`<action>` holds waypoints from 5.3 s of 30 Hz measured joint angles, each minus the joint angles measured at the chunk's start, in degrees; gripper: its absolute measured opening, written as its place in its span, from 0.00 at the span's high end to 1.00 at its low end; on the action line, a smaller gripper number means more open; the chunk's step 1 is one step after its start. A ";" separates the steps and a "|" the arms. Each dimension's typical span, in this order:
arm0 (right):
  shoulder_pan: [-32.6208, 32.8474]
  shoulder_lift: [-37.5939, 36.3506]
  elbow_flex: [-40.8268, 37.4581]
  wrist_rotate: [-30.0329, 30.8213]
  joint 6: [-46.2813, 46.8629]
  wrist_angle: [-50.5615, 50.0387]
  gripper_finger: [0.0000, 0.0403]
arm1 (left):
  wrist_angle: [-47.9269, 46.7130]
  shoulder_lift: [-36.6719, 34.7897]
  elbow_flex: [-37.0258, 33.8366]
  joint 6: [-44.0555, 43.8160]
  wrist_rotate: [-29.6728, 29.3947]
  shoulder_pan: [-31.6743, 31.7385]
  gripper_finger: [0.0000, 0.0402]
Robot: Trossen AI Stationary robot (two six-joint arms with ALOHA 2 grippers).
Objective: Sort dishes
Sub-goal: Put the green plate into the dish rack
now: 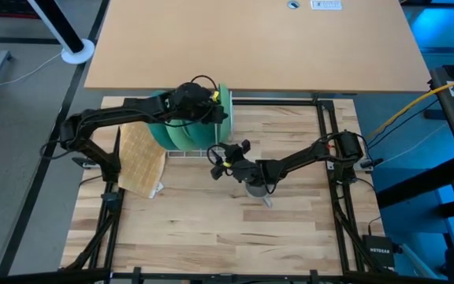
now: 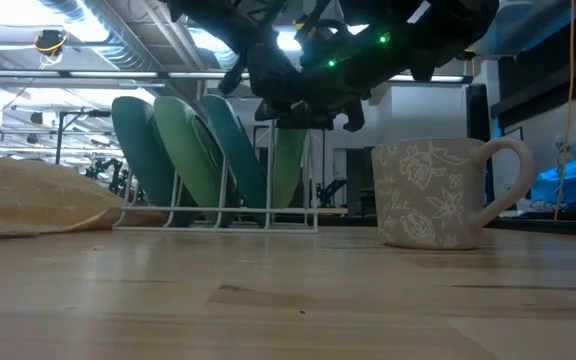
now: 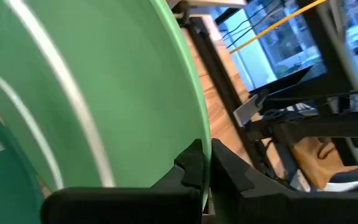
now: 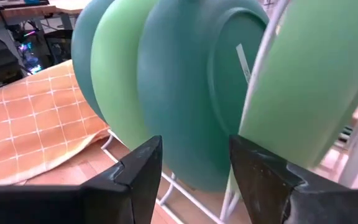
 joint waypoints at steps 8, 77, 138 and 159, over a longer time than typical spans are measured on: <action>0.00 0.00 -0.02 2.82 0.64 -0.08 0.52 | -1.82 -2.64 0.05 0.25 0.03 -0.57 0.99; 0.31 0.09 -0.04 -0.12 6.63 -5.03 0.52 | -20.52 -2.51 -0.01 13.63 -1.05 -2.98 0.92; 4.30 -4.43 -0.04 10.27 -9.78 -7.72 0.52 | -12.45 -4.70 0.05 69.13 -14.43 -2.33 0.71; 5.95 -4.94 -0.04 17.30 -13.53 -7.96 0.52 | -23.26 -5.28 0.14 68.80 -29.45 -2.19 0.71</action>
